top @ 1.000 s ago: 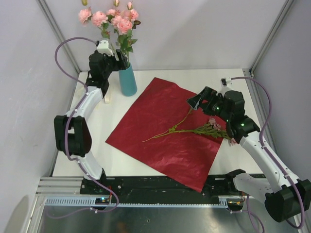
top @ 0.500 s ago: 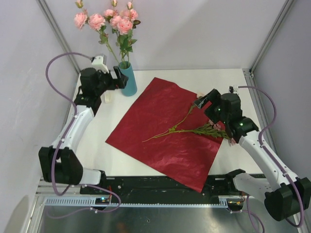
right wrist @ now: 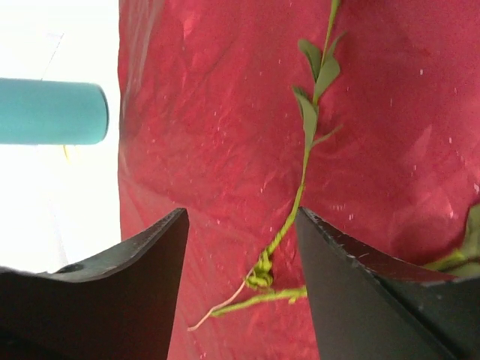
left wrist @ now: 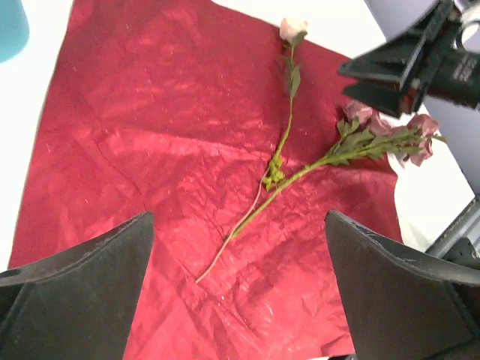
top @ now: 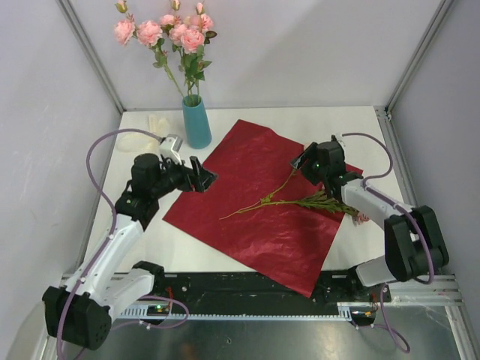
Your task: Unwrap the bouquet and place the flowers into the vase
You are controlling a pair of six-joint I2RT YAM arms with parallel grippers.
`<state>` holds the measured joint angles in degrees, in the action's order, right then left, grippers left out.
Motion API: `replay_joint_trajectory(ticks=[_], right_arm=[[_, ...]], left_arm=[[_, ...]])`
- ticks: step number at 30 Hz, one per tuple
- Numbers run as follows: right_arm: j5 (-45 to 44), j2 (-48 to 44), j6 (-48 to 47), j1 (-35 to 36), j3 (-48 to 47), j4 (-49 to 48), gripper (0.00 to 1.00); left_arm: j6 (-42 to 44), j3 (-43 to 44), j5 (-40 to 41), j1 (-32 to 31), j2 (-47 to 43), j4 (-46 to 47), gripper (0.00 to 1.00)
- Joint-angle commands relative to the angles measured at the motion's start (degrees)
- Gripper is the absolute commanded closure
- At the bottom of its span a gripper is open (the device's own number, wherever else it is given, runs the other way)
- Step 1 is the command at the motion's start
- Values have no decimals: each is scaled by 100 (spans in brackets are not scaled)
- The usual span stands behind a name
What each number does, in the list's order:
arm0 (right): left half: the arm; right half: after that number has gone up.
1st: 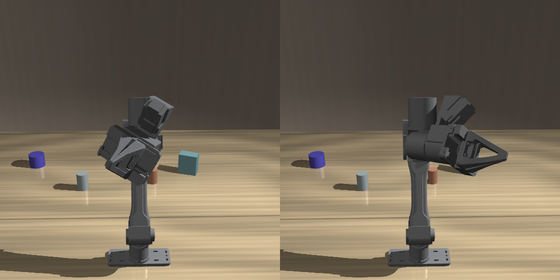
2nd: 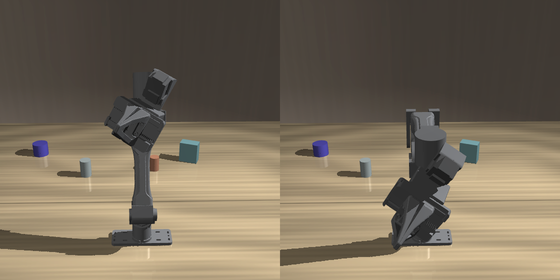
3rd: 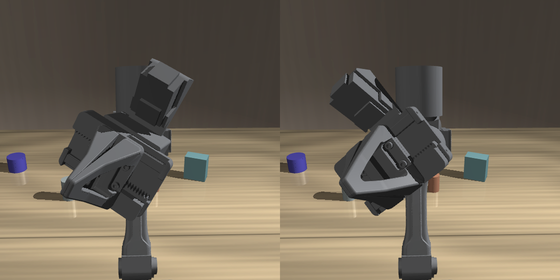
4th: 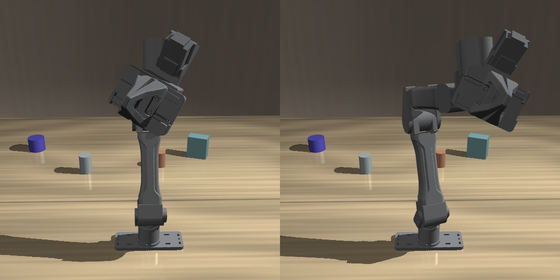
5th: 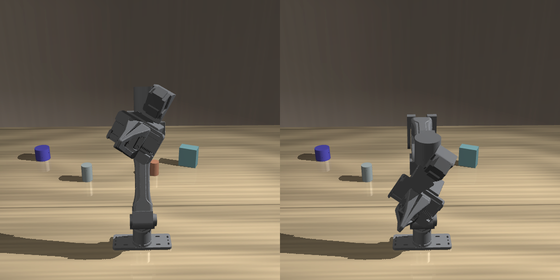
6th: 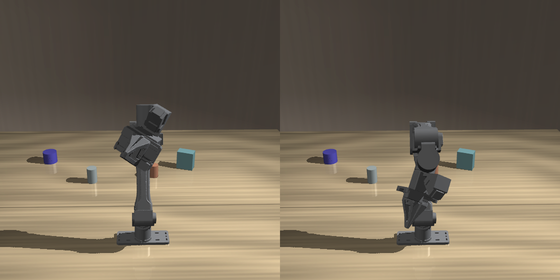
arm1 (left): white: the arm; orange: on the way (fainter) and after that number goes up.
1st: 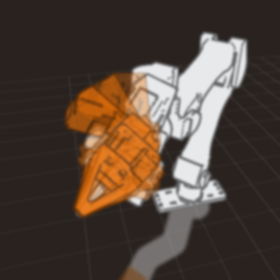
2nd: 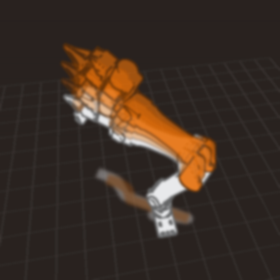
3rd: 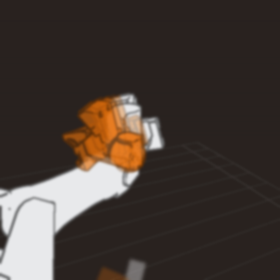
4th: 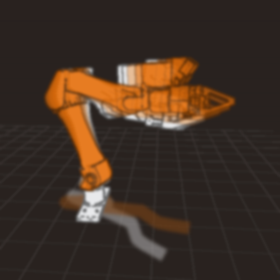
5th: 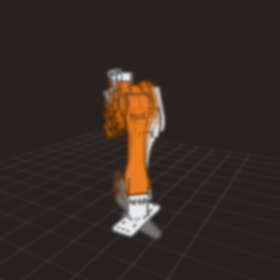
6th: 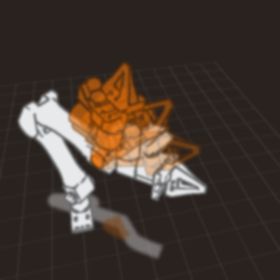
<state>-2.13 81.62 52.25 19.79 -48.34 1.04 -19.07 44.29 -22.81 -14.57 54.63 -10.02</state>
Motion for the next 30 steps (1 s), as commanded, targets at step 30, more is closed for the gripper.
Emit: replay_joint_trajectory(ticks=[30], right_arm=[[1051,2653,172,-645,-157,-2714,63]], left_arm=[[-112,-446,-333,-145,-385,-173,0]])
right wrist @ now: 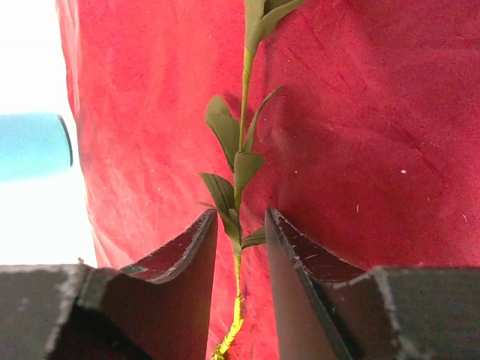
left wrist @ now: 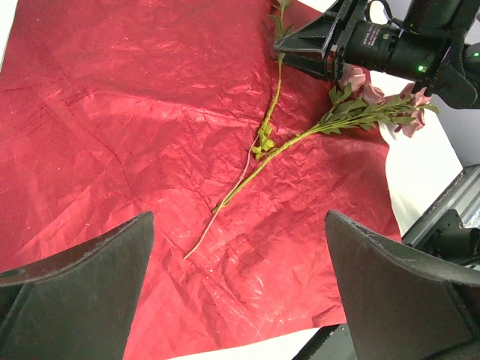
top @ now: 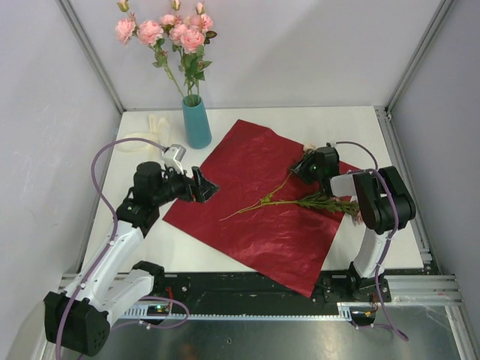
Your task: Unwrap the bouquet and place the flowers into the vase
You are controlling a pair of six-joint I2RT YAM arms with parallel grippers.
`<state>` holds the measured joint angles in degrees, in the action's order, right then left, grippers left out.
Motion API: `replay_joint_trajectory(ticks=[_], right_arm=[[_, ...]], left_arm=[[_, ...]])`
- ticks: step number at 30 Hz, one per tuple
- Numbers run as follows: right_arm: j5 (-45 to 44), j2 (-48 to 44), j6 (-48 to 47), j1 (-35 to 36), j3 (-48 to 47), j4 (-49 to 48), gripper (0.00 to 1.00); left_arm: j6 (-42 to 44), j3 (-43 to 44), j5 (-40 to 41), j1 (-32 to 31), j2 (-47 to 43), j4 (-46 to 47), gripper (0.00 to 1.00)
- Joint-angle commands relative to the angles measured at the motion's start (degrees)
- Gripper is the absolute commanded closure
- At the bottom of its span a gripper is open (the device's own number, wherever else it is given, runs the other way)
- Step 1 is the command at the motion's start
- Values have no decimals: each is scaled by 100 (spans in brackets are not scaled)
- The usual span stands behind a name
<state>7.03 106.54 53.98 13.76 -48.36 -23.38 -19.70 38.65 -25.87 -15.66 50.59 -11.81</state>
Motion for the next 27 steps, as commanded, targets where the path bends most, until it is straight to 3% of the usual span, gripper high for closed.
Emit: replay_joint_trajectory(ticks=[1,7,14,27], right_arm=[[147,163,-10,-41,-156,-282,65],[206,139,-47,-102,-152,-374,77],[332,-49,-291,-127,-159,-495,98],[664,-1152,-527,-80,-138,-435,100]], left_arm=[[-50,117,-12,-39,29,-4,0],[-125,132,373,-41,-85,-75,0],[-174,136,462,-36,-92,-106,0],[-155,764,-191,-40,536,-113,12]])
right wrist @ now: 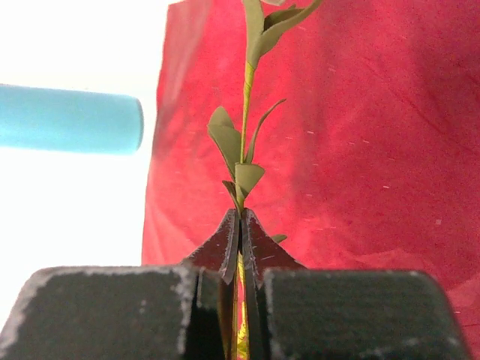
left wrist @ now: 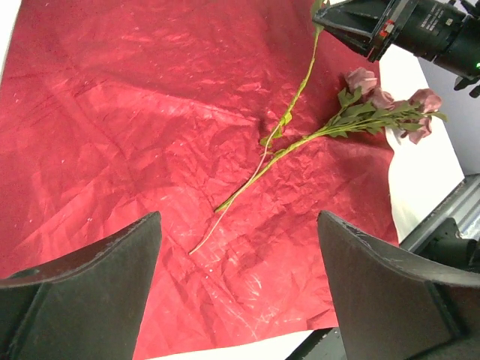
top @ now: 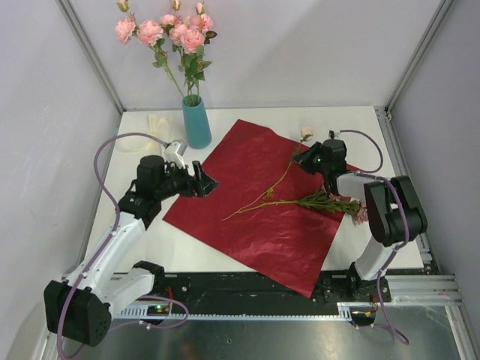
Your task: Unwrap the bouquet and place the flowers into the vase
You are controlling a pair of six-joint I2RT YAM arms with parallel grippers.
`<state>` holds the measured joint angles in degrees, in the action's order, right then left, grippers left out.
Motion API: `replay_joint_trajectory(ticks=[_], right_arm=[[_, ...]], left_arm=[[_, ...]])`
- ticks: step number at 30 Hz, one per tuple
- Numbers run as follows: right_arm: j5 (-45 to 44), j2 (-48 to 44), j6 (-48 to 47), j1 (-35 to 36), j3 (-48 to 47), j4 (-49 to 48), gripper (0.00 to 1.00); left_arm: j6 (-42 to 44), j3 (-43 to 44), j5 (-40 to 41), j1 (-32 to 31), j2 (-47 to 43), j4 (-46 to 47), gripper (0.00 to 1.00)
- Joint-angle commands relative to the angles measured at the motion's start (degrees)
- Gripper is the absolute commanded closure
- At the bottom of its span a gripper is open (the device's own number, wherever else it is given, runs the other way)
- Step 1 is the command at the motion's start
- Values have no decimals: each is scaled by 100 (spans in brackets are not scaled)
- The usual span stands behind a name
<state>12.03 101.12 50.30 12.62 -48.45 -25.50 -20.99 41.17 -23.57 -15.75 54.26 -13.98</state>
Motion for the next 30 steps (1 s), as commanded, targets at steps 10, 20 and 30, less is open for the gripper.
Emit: replay_joint_trajectory(ticks=[10,20,30], right_arm=[[286,-2106,-378,415,-137,73,100],[110,-3358,-516,1125,-151,371,100],[-29,-3743,-496,1616,-257,512,100]], left_arm=[[-215,1631,-995,-161,815,115,15],[73,2480,-1747,-891,1478,114,25],[617,2908,-1805,-1767,1960,112,36]])
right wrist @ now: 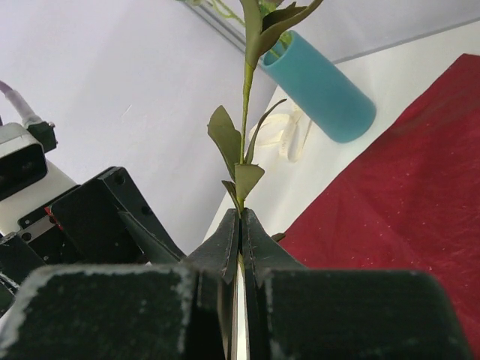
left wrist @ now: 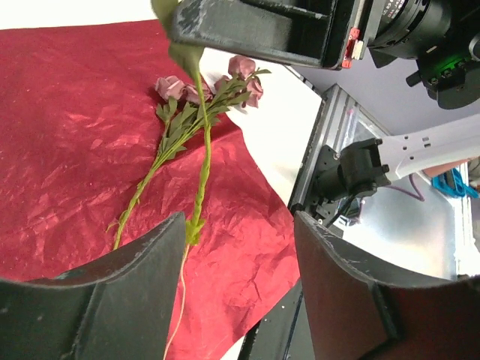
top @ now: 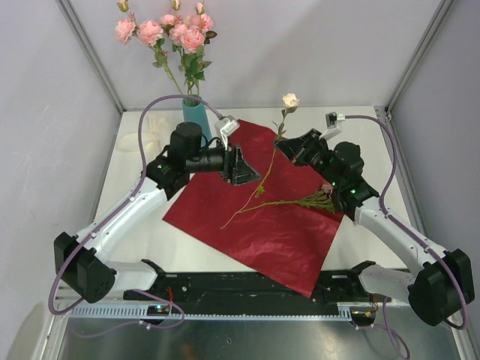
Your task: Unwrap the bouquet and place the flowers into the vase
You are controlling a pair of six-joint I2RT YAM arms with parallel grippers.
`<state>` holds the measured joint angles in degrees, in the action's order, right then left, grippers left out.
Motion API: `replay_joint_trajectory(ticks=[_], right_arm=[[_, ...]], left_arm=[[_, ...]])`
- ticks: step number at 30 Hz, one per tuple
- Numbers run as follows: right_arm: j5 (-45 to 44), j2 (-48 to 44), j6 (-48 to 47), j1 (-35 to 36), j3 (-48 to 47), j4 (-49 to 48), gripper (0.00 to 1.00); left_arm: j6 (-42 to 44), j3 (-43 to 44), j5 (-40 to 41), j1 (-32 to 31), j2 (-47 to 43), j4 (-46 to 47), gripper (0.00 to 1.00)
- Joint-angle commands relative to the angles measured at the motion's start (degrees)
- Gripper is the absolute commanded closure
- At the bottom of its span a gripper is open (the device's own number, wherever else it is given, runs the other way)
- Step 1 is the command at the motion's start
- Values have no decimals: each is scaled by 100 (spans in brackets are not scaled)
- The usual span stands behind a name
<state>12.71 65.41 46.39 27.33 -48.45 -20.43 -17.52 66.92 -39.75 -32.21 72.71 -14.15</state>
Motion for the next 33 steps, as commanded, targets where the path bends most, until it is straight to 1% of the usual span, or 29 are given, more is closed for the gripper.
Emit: replay_joint_trajectory(ticks=[1,9,16,21,23,25,27,29,31,33], right_arm=[[-122,-183,-104,178,-259,31,100],[-327,-206,-121,536,-260,67,100],[-371,-294,-156,619,-261,129,100],[-414,-362,-194,633,-262,201,100],[-433,-399,-221,633,-262,233,100],[-448,-428,-236,633,-262,252,100],[-454,-445,-243,631,-262,246,100],[-458,-451,-242,626,-262,242,100],[-464,-461,-242,631,-262,245,100],[-474,-472,-244,633,-262,260,100]], left_arm=[[281,345,-176,-133,153,126,37],[359,266,-294,-213,437,132,44],[468,142,-333,-263,562,128,48],[477,153,-403,-276,722,120,54],[488,155,-440,-277,774,103,60],[489,166,-478,-282,812,105,69],[478,182,-511,-289,836,101,72],[462,204,-553,-298,858,100,78],[443,218,-576,-305,868,104,88],[425,235,-589,-315,881,103,96]])
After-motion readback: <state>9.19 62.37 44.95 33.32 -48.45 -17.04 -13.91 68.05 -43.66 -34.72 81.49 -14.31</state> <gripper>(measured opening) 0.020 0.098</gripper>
